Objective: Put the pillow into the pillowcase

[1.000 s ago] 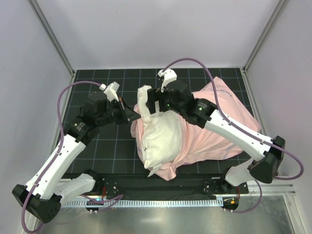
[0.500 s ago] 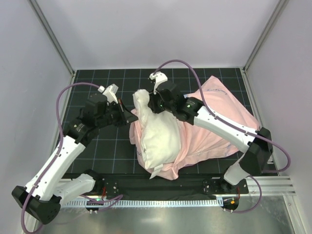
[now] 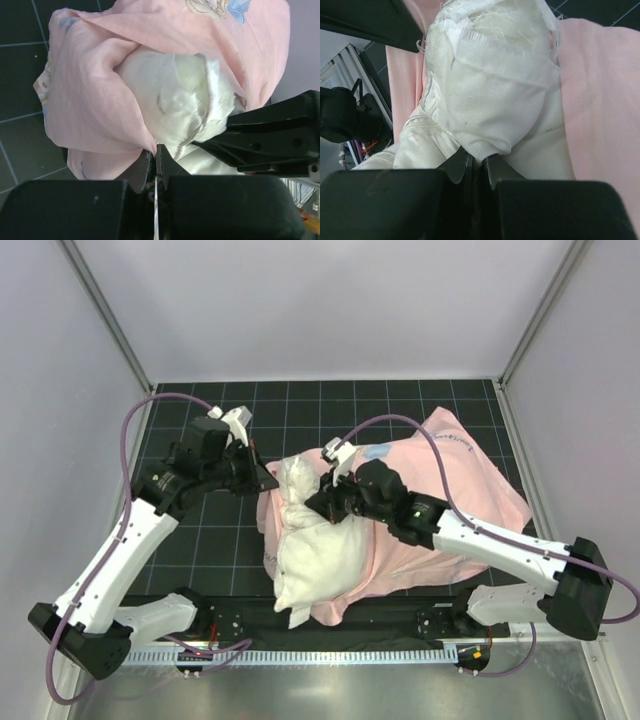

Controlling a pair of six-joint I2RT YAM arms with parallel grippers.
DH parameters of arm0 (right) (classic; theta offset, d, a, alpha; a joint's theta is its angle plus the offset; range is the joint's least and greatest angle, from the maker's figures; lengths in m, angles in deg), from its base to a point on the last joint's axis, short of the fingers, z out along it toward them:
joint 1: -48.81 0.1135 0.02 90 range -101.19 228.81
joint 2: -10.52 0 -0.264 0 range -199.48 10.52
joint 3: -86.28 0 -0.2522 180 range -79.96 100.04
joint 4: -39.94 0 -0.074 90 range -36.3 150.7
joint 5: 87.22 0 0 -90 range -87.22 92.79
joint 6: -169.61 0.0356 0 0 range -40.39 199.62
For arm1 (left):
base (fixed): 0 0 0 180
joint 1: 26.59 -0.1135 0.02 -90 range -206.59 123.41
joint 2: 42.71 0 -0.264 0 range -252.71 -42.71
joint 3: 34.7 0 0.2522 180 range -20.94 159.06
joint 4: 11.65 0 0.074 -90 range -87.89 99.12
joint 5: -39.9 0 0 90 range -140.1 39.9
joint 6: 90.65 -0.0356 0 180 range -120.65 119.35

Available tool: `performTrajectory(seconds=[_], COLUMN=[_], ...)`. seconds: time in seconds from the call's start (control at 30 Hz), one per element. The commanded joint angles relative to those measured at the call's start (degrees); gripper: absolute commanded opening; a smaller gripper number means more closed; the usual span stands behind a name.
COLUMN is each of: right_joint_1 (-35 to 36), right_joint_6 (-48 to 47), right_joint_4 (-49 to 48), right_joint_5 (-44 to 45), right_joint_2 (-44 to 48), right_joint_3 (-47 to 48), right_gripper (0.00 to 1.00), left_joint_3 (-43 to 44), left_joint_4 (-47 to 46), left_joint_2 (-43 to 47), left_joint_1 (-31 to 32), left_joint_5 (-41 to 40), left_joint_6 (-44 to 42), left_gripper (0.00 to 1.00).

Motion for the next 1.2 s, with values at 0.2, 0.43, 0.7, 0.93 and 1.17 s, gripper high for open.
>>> performTrajectory(seconds=[0.2,0.43,0.7,0.93,1.17], right_joint_1=[3.8,3.7,-0.9,-6.4,-6.4], right_joint_6=[4.0,6.4,11.4,11.8,9.8], right_joint_4=[3.4,6.1,9.0,7.2,17.0], right_joint_5=[-11.0,-5.5,4.0,5.2,-2.7], right_joint_2=[-15.3,-26.4,-25.4,-11.7,-3.8], right_joint_3=[-3.9,3.1,4.9,5.1,12.4], right_gripper=[0.04,0.04,0.04,0.32,0.69], left_joint_3=[11.6,17.8,11.8,-8.4,-17.0], left_joint_4=[-16.9,-17.0,-15.4,-17.0,-20.6], left_joint_2=[-2.2,-3.3,4.2,10.7,11.3], left_joint_1=[1.5,7.6,8.8,8.8,9.4], left_joint_5=[-0.1,2.8,4.3,1.8,-0.9], left_joint_6=[-5.1,-5.3,-1.6,1.9,1.8], left_gripper=[0.00,0.00,0.00,0.00,0.00])
